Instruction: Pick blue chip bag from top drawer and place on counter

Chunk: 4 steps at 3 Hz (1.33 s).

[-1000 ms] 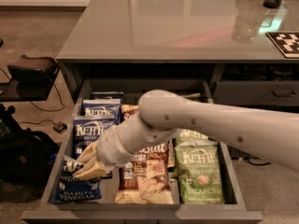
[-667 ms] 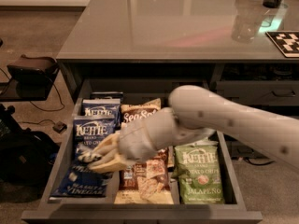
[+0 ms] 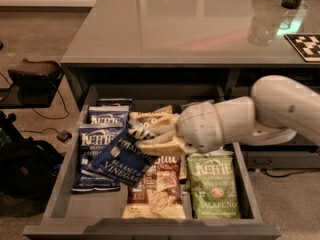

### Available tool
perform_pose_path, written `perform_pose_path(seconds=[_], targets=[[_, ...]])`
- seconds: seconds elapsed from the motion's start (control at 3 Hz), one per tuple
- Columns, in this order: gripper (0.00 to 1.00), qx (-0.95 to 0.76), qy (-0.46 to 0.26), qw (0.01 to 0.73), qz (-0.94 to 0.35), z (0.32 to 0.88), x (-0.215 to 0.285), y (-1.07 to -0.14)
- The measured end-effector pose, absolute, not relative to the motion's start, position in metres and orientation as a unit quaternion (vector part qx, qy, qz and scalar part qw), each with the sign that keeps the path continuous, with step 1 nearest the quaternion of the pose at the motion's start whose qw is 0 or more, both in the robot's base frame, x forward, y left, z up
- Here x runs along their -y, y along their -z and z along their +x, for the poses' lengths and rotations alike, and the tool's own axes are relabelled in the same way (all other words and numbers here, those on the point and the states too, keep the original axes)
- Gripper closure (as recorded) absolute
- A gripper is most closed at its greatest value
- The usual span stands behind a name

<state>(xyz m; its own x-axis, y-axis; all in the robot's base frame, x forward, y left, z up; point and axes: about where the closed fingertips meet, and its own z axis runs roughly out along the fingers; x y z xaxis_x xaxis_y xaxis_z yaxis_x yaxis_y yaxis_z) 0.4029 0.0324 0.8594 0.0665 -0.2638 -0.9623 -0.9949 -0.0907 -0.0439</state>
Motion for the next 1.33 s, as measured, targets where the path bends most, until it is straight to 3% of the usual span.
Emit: perform_pose_path(seconds=[0.67,1.33], targets=[[1.0,-0.524,-0.414,0.459,-0.586,0.4,0.02,-0.938],[1.0,-0.504,-0.411,0.452,-0.61,0.413,0.026,-0.969]])
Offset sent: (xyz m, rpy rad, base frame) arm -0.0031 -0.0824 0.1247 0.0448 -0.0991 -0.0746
